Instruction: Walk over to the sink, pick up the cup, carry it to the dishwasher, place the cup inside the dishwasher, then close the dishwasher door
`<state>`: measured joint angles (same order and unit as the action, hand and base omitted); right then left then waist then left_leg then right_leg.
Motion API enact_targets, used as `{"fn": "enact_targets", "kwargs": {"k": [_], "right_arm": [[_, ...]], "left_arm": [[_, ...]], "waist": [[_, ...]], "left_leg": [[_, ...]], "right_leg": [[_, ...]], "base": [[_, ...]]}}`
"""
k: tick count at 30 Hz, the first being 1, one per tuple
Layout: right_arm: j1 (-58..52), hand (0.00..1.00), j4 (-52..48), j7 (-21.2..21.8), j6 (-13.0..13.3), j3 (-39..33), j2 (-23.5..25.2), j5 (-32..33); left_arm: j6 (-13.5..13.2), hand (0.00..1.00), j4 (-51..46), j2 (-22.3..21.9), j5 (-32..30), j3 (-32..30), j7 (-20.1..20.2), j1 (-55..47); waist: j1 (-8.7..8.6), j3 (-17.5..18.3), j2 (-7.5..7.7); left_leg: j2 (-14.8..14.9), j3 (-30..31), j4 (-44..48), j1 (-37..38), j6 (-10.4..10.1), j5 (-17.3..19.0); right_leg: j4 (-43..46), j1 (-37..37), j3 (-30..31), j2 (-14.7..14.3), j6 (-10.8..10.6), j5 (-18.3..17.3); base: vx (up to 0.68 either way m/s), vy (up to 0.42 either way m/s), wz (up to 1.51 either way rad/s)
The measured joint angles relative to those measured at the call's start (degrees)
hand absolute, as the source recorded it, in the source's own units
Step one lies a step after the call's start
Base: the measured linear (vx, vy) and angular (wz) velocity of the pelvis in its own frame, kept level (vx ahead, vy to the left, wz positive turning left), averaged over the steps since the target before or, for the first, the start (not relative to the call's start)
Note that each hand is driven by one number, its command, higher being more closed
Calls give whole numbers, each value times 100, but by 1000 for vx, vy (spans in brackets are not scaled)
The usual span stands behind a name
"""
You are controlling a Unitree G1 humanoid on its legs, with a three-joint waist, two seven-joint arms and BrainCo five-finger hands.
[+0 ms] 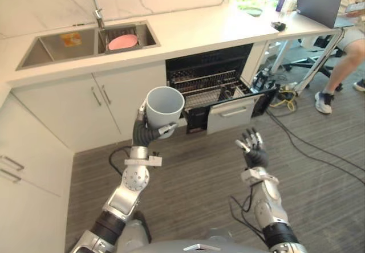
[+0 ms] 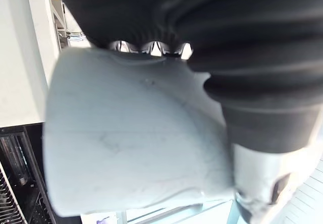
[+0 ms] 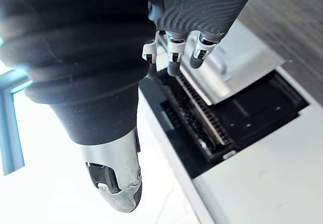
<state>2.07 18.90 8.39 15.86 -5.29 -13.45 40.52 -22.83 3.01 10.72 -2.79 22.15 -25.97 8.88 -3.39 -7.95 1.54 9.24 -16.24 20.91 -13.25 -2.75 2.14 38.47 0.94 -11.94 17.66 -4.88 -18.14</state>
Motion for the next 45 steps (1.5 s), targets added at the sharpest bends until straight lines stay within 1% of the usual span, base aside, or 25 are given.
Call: {"fn": "enact_targets", "kwargs": {"k": [1, 2, 3, 5, 6, 8, 10, 11, 13, 14, 15, 16, 18, 20, 22, 24, 25, 26, 27, 29, 30, 32, 34, 38, 45], "right_arm": [[-31, 0, -173, 126, 3, -122, -10, 65], [-33, 0, -244, 162, 11, -186, -40, 75], [2, 0, -279, 180, 27, -232, -80, 73], [-12, 0, -280, 180, 9, -262, -59, 63], [-90, 0, -430, 178, -88, -162, -35, 61], [-302, 0, -1014, 186, -216, -106, -17, 60], [-440, 0, -1398, 159, -252, -200, -6, 59], [-485, 0, -1516, 136, -263, -222, -19, 60], [-656, 0, -1790, 113, -325, -217, 4, 59], [-844, 0, -1994, 123, -369, -133, 67, 58], [-949, 0, -2057, 120, -377, -61, 126, 59], [-962, 0, -1992, 105, -432, 31, 37, 55], [-835, 0, -2017, -56, -483, 7, -86, -1], [-708, 0, -2038, -220, -482, 84, -13, -53], [-643, 0, -2047, -263, -482, 83, -3, -50], [-634, 0, -2085, -242, -485, 14, -12, -53], [-637, 0, -2106, -203, -484, -49, -12, -64], [-646, 0, -2143, -180, -481, -80, -14, -67], [-662, 0, -2262, -117, -456, -184, -20, -62], [-642, 0, -2295, -104, -344, -239, -57, -55], [-636, 0, -2278, -103, -335, -206, -62, -55], [-624, 0, -2253, -93, -345, -15, -74, -42], [-596, 0, -2237, -86, -364, 65, -56, -17], [-655, 0, -2298, -124, -383, 89, 40, 12], [-867, 0, -2298, -136, -531, 211, 273, -10]], "left_arm": [[19, 100, -2, 162, 32, 6, 6, 138], [28, 100, -20, 194, 33, 12, 6, 181], [39, 100, -70, 223, 32, 22, 5, 253], [111, 100, -219, 213, 27, 42, 5, 299], [156, 100, -350, 191, 27, 42, -13, 317], [161, 100, -410, 170, 25, 33, -117, 410], [183, 100, -344, 163, 21, 43, -125, 497], [154, 100, -255, 158, 19, 46, -120, 498], [119, 100, -32, 234, -30, 25, -105, 474], [113, 100, 2, 290, -28, -29, -108, 390], [103, 100, -11, 366, -27, -76, -97, 327], [64, 100, 114, 263, -13, -238, -85, 207], [43, 100, -32, 90, 29, -218, 15, 146], [0, 100, -69, 86, 5, -171, 80, 149], [-7, 100, -118, 50, -33, -131, 116, 142], [46, 100, -145, 45, -32, 34, 116, 141], [86, 100, -144, 39, -33, 100, 142, 144], [100, 100, -145, 25, -34, 112, 147, 146], [114, 100, -145, -35, -53, 142, 152, 149], [114, 100, -140, -57, -156, 272, 122, 162], [115, 100, -131, -59, -240, 333, 120, 156], [115, 100, -130, -66, -313, 316, 67, 95], [115, 100, -118, -52, -315, 310, 45, 30], [116, 100, -121, 57, -299, 301, 235, 28], [119, 100, -257, 210, -173, 334, 538, 47]], "waist": [[-40, 67, 257], [-22, 102, 335], [3, 131, 385], [-74, 135, 330], [-151, 131, 276], [-168, 103, 185], [-215, 32, 68], [-255, -13, -32], [-292, 6, 29], [-253, 63, 195], [-250, 151, 343], [-247, 237, 225], [-155, 245, -333], [-142, 269, -539], [-104, 245, -501], [-96, 214, -535], [-133, 178, -497], [-138, 181, -475], [-163, 181, -441], [-180, 203, -439], [-156, 206, -445], [-127, 242, -522], [-145, 316, -671], [-380, 311, -488], [-505, 292, -527]], "left_leg": [[-272, -27, 110, 57, 199, 73], [-410, -80, 102, 124, 295, 123], [-574, -169, 92, 252, 445, 215], [-724, -146, -189, 586, 548, 340], [-780, -88, -463, 868, 600, 366], [-778, -1, -772, 1246, 614, 473], [-756, 237, -949, 1591, 584, 648], [-704, 333, -971, 1726, 494, 732], [-709, 394, -899, 1970, 263, 929], [-802, 518, -627, 2148, 61, 1276], [-837, 579, -502, 2231, -21, 1444], [-744, 736, -258, 2318, -142, 1787], [-276, 641, 281, 2044, -142, 2157], [58, 502, 582, 2087, -108, 2355], [311, 217, 1432, 1911, -22, 2111], [779, 66, 2602, 1331, -82, 1250], [962, -34, 3004, 1160, -290, 989], [980, -180, 2973, 1121, -327, 1132], [917, -579, 2519, 1109, -154, 1440], [636, -716, 1348, 1020, -41, 1593], [400, -551, 386, 1004, -96, 1456], [207, 56, -895, 1042, -233, 668], [229, 160, -1121, 1093, -348, 51], [-186, -175, -1545, 1265, -199, -6], [-326, -454, -1810, 1609, -156, 54]], "right_leg": [[863, 55, -233, 205, -106, 224], [975, 91, -285, 432, -163, 314], [1234, 202, -229, 657, -363, 691], [1619, 421, -38, 794, -272, 1826], [1998, 697, 41, 846, -134, 1953], [1890, 1169, -211, 677, 84, 782], [865, 1608, -562, 355, 233, 461], [78, 1769, -667, 226, 177, 572], [-1729, 1829, -1018, 96, 138, 1273], [-2042, 1876, -1225, 96, 209, 2042], [-1975, 1874, -1228, 108, 356, 2479], [-1684, 1867, -1197, 16, 707, 2537], [-1556, 1821, -1324, -404, 771, 2098], [-1072, 1825, -1393, -615, 810, 1589], [-856, 1767, -1391, -705, 806, 1261], [-1296, 1421, -1454, -945, 796, 1250], [-1652, 1094, -1468, -993, 826, 1266], [-1756, 1005, -1464, -976, 863, 1288], [-1882, 879, -1451, -868, 926, 1351], [-2006, 848, -1408, -752, 896, 1436], [-2110, 843, -1324, -677, 790, 1498], [-2349, 849, -1022, -738, 540, 1629], [-2578, 828, -769, -852, 329, 1767], [-3581, 528, -702, -690, 41, 2493], [-4219, 206, -518, -713, -72, 2778]], "base": [[352, 170, 6], [360, 153, 2], [389, 161, -6], [378, 153, 6], [290, 97, 11], [376, 60, 17], [409, -35, 40], [368, -71, 52], [433, -115, 56], [497, -193, 47], [565, -315, 39], [517, -287, 27], [390, -183, 3], [317, -138, -9], [267, -159, -15], [202, -94, -10], [163, 8, 5], [295, 35, 6], [173, 42, 4], [222, 83, -6], [200, 113, -36], [146, 123, -63], [117, 152, -68], [132, 222, -24], [49, 40, -19]]}}
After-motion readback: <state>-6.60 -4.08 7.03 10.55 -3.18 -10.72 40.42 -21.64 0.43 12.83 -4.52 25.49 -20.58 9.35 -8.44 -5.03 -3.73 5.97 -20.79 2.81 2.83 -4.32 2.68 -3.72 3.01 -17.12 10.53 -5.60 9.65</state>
